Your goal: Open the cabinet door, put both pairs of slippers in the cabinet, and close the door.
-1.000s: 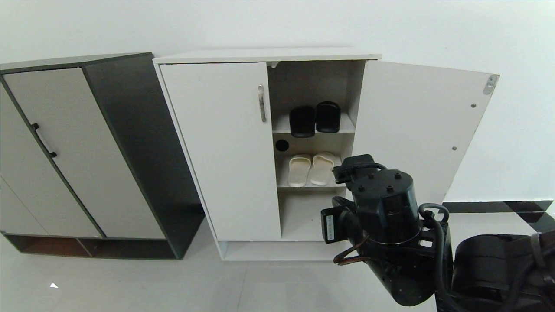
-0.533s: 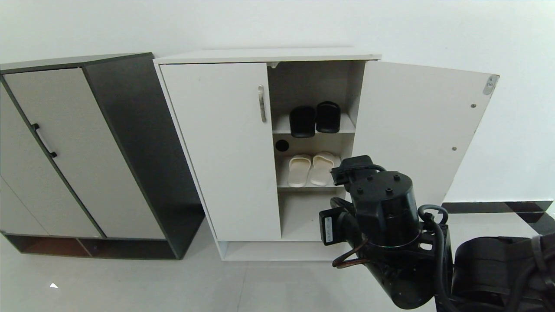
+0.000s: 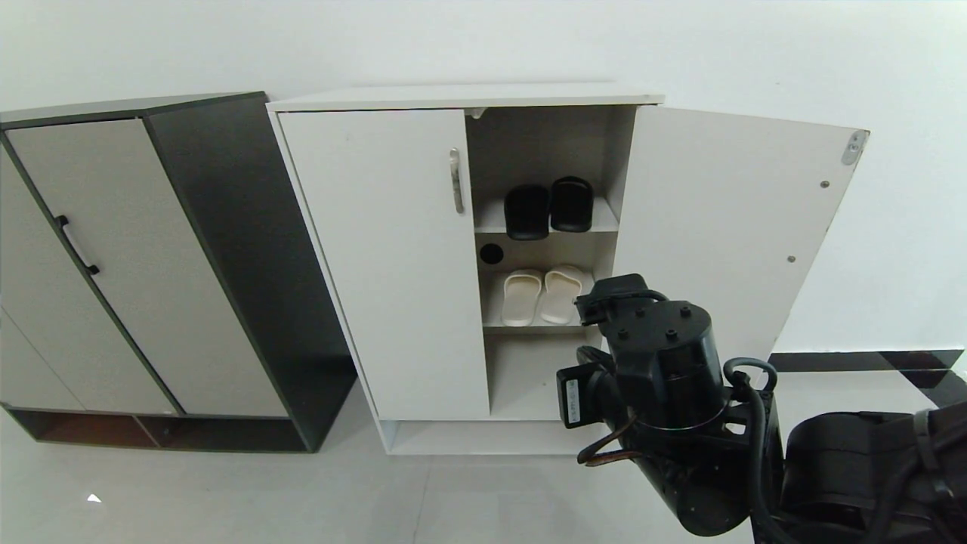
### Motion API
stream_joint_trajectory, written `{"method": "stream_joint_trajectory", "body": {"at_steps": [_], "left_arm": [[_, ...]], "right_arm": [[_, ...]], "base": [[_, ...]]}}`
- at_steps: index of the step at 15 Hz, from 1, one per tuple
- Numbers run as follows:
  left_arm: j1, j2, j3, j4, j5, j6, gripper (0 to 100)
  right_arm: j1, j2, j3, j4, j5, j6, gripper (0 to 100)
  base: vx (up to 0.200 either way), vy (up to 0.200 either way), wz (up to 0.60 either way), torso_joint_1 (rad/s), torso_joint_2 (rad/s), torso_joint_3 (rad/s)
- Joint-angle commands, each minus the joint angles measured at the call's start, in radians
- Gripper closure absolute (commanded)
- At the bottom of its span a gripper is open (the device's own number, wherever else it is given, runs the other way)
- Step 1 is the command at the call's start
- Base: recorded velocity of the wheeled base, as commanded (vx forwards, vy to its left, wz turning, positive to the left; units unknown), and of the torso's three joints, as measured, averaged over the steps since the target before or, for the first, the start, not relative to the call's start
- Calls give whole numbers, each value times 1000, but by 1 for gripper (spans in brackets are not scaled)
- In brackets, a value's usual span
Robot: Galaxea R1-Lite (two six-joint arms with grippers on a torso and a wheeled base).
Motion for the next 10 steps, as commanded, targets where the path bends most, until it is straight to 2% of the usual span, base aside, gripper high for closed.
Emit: {"method": "stream_joint_trajectory", "body": {"at_steps": [1, 4, 7, 10], "left_arm": [[1, 1, 0, 0, 0, 1, 100], [1, 1, 0, 0, 0, 0, 100], [1, 1, 0, 0, 0, 1, 100], [1, 1, 0, 0, 0, 1, 100]], "right_arm": [[0, 5, 0, 0, 0, 0, 100], [0, 5, 0, 1, 0, -2, 100], [0, 5, 0, 3, -2, -2, 100], [0, 6, 0, 3, 0, -2, 100]], "base": [[0, 0, 0, 0, 0, 0], [0, 0, 0, 0, 0, 0], [0, 0, 0, 9, -173, -286], [0, 0, 0, 51, -494, -364]]}}
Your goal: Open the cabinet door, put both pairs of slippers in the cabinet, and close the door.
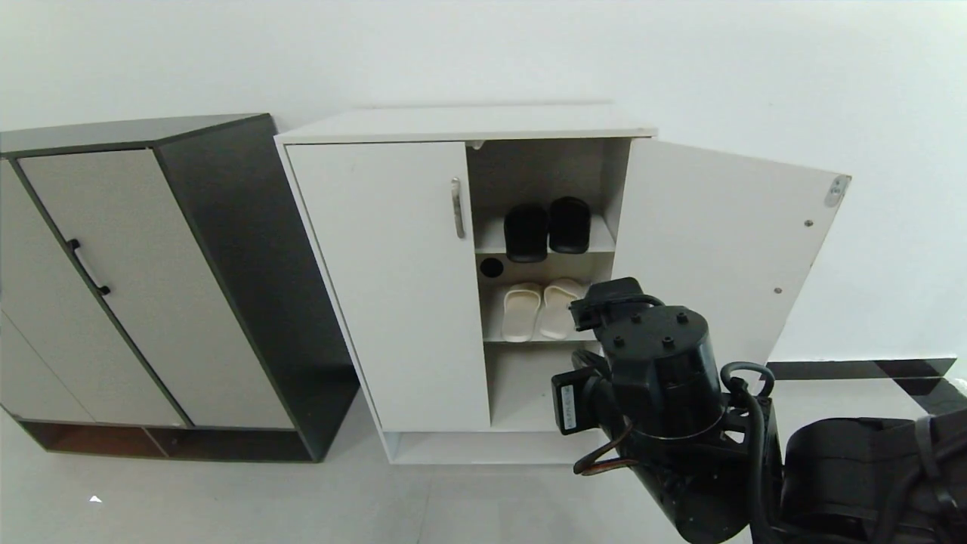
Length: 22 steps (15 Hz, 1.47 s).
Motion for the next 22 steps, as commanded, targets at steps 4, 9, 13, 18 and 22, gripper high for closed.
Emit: {"method": "stream_joint_trajectory", "body": {"at_steps": [4, 9, 13, 18, 22], "left_arm": [[0, 1, 0, 1, 1, 0, 100], [0, 1, 0, 1, 1, 0, 100], [0, 1, 0, 1, 1, 0, 100], [0, 1, 0, 1, 1, 0, 100], [0, 1, 0, 1, 1, 0, 100]], "right_arm": [[-3, 6, 0, 2, -2, 0, 100], [-3, 6, 0, 2, -2, 0, 100], [-3, 8, 0, 2, -2, 0, 100], [-3, 8, 0, 4, -2, 0, 100], [-3, 8, 0, 2, -2, 0, 100]], "base": [[0, 0, 0, 102, -476, -347], [0, 0, 0, 141, -466, -322], [0, 0, 0, 178, -487, -316], [0, 0, 0, 202, -515, -315], [0, 0, 0, 229, -542, -317]]}}
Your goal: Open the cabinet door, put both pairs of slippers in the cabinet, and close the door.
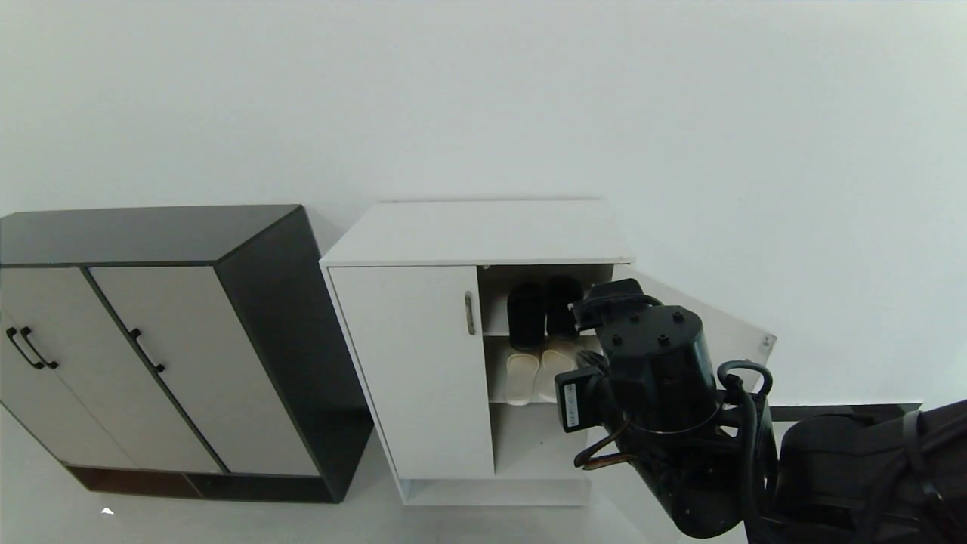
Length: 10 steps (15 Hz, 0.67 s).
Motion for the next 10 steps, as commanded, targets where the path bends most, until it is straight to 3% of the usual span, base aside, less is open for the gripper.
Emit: {"method": "stream_joint_trajectory", "body": {"at_steps": [1, 10], "left_arm": [[0, 1, 0, 0, 1, -1, 100], [0, 1, 0, 0, 1, -1, 100]], "right_arm": [[0, 1, 0, -2, 0, 0, 100], [-6, 18, 11, -3, 3, 1, 100]], "base": [[0, 0, 0, 246, -564, -320], [0, 0, 0, 231, -515, -283]]}}
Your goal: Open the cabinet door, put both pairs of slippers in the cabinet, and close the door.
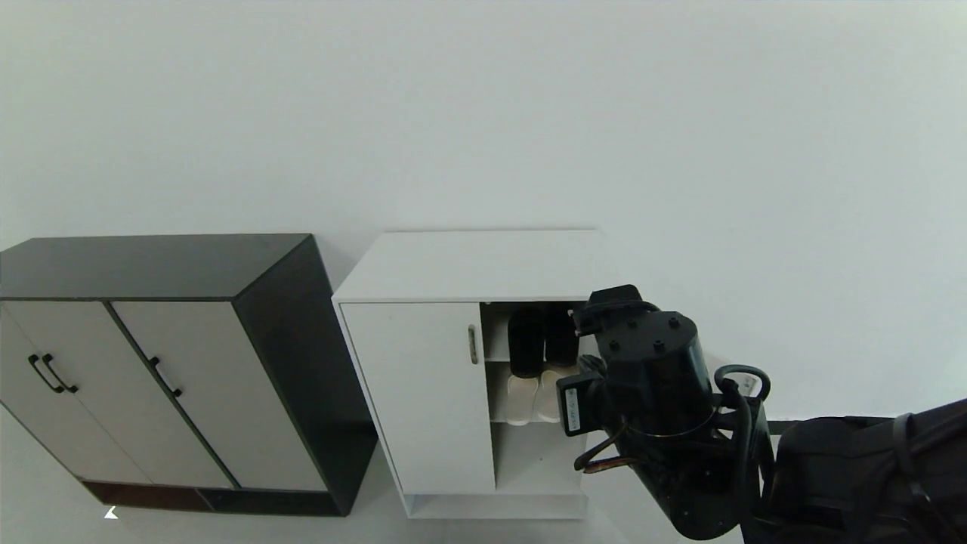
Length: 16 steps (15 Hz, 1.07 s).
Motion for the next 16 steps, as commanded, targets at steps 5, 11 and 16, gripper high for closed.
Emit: {"method": "stream_joint_trajectory", "body": {"at_steps": [5, 11, 16], "left_arm": [[0, 1, 0, 0, 1, 0, 100], [0, 1, 0, 0, 1, 0, 100], [0, 1, 0, 0, 1, 1, 100]], "right_arm": [[0, 12, 0, 0, 0, 0, 100], [0, 13, 8, 0, 2, 0, 100], [-3, 19, 8, -3, 2, -6, 100]], "base": [[0, 0, 0, 86, -191, -100], [0, 0, -400, 3, 2, 2], [0, 0, -600, 6, -1, 1]]}}
